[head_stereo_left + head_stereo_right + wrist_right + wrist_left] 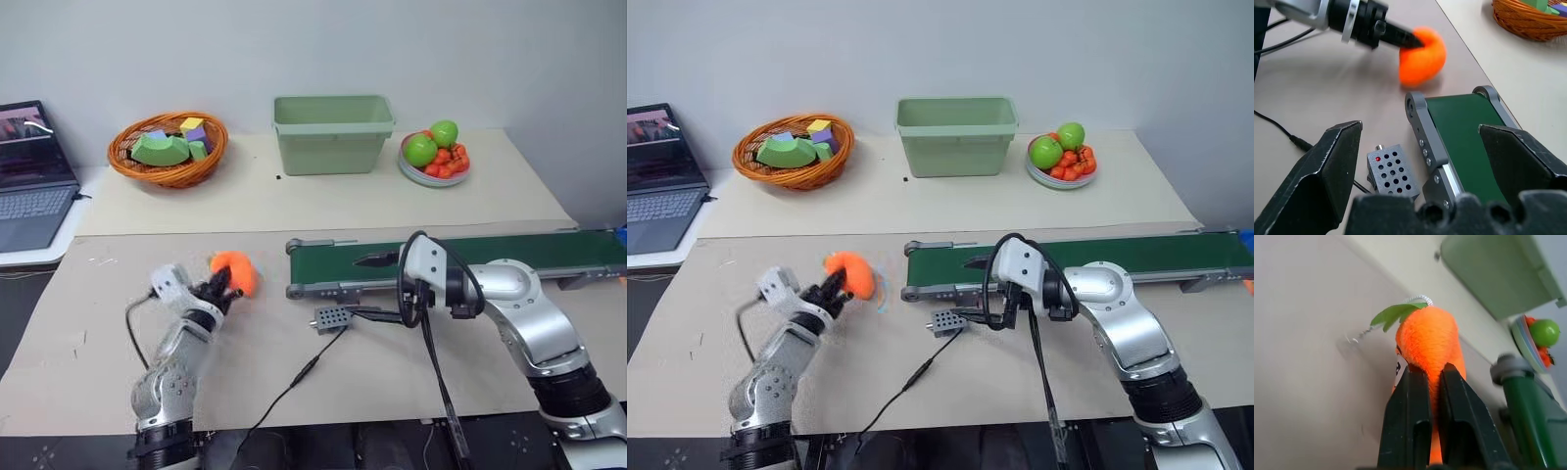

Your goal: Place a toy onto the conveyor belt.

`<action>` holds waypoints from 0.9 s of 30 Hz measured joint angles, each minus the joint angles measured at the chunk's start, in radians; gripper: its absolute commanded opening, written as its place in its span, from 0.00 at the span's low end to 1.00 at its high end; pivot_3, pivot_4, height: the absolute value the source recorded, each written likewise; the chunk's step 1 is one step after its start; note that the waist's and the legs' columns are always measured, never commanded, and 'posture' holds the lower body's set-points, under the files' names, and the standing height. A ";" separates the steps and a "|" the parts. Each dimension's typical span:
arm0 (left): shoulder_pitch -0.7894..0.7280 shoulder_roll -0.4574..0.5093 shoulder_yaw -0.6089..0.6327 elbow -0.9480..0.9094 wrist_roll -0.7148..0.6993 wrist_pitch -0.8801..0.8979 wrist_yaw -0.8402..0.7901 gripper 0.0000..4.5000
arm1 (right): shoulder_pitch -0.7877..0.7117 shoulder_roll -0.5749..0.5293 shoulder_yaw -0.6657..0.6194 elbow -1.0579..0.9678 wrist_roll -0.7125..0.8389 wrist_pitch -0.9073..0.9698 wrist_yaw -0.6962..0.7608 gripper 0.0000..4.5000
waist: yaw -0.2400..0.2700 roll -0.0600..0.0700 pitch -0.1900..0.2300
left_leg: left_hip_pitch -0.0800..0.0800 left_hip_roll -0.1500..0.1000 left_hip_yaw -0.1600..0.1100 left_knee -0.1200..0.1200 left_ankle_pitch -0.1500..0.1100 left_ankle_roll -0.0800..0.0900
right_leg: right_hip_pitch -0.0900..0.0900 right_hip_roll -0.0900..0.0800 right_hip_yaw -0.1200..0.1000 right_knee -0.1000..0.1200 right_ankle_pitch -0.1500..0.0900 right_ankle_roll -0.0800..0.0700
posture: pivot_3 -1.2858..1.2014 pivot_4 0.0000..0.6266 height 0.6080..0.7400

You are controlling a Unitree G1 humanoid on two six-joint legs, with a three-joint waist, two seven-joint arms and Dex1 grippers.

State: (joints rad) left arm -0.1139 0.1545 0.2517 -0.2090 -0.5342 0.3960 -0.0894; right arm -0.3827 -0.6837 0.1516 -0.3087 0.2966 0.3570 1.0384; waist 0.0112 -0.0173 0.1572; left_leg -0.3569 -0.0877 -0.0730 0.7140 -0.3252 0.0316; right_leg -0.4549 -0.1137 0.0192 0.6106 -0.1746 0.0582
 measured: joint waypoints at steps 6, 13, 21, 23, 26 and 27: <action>-0.135 0.373 -0.303 -0.079 0.702 -0.332 0.004 0.04 | 0.000 0.010 0.000 0.019 -0.002 -0.001 0.000 1.00 | 0.006 0.001 0.000 | 0.000 -0.001 0.000 -0.001 0.000 0.001 | 0.000 -0.001 0.000 -0.001 0.000 0.000 | 0.52 0.24 0.91; -0.317 0.578 -0.669 0.119 1.363 -0.901 0.174 0.04 | -0.008 0.042 0.001 0.054 -0.001 -0.001 -0.001 1.00 | -0.002 0.000 0.000 | -0.002 0.000 0.001 -0.002 0.000 0.001 | -0.002 -0.001 0.000 -0.001 0.000 0.000 | 0.52 0.24 0.91; -0.483 0.593 -0.752 0.439 1.515 -1.182 0.296 0.04 | -0.011 0.050 -0.003 0.060 -0.001 -0.001 -0.020 1.00 | 0.000 0.000 0.000 | -0.002 -0.001 0.001 -0.001 0.000 0.000 | -0.003 0.000 -0.001 0.000 0.000 0.001 | 0.52 0.24 0.91; -0.522 0.590 -0.762 0.520 1.546 -1.205 0.324 0.04 | -0.005 0.050 -0.005 0.055 0.000 -0.001 -0.025 1.00 | 0.000 0.000 0.000 | -0.002 -0.001 0.001 -0.001 0.000 0.001 | -0.003 0.000 -0.002 0.000 0.000 0.001 | 0.52 0.24 0.91; -0.570 0.577 -0.801 0.643 1.604 -1.232 0.389 0.04 | 0.007 0.048 -0.010 0.046 0.000 -0.001 -0.039 1.00 | 0.000 0.000 0.000 | -0.003 -0.001 0.001 -0.001 0.000 0.001 | -0.003 0.000 -0.003 0.001 0.000 0.001 | 0.52 0.24 0.91; -0.586 0.570 -0.820 0.685 1.627 -1.243 0.413 0.04 | 0.011 0.046 -0.012 0.042 0.000 -0.001 -0.041 1.00 | 0.000 0.000 0.000 | -0.004 -0.001 0.001 -0.001 0.000 0.001 | -0.003 0.000 -0.003 0.001 0.000 0.001 | 0.52 0.24 0.91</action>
State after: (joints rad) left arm -0.7003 0.7245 -0.5681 0.4760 1.0924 -0.8470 0.3240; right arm -0.3718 -0.6374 0.1392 -0.2667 0.2965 0.3557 0.9976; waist 0.0115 -0.0170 0.1571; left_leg -0.3604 -0.0891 -0.0724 0.7134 -0.3250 0.0323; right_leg -0.4582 -0.1141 0.0160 0.6114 -0.1741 0.0592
